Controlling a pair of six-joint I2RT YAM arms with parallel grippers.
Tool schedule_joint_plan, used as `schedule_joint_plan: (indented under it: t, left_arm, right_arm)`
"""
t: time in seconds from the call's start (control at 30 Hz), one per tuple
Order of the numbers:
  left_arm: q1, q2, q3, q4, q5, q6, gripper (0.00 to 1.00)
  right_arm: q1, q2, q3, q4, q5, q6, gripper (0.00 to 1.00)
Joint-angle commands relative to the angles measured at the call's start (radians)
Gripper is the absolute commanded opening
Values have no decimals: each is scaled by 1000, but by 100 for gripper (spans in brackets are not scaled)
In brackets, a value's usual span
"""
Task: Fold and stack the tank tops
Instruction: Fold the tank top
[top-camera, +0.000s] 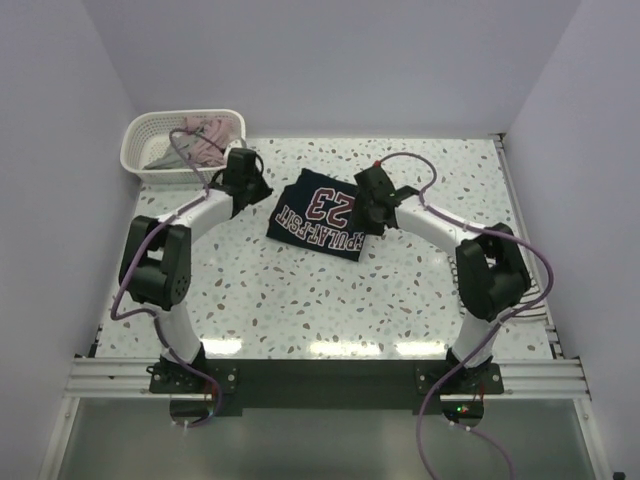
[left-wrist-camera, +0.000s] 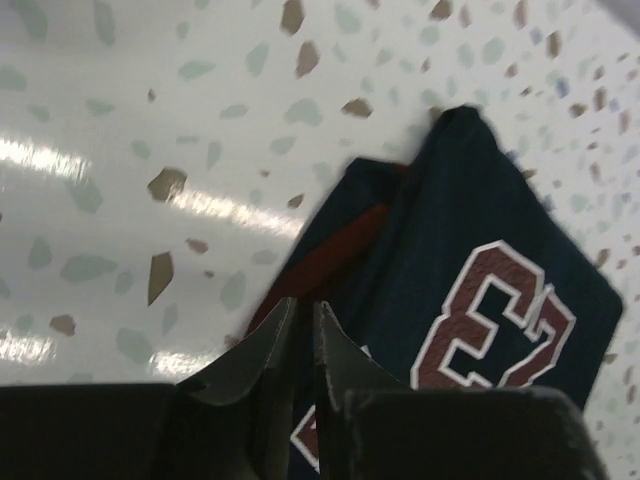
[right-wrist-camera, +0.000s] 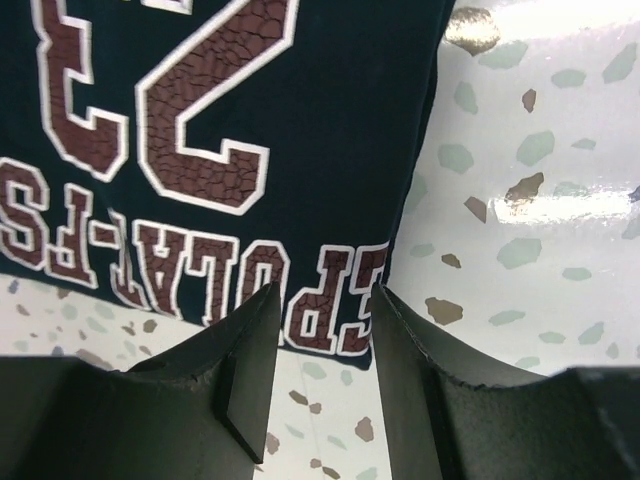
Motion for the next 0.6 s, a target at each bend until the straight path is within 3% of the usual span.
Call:
schedule_joint_plan:
  t: [0.0,0.37,0.5,0.57]
  left_arm:
    - [-1,34,-82,-25,-17,12,15]
    - [-176,-94,-355,80,-18,-63,8]
    - [-301,-192,-495,178,-13,-173,6]
    - [-434,-210,-539,228,-23,-228,8]
  right_arm:
    - [-1,30,-6,49,26,43,45]
    - [-7,71,-24,-14,88,1,45]
    - [-36,117,43,-57,121,-34,47]
    - [-69,140,100,-92,156,-60,48]
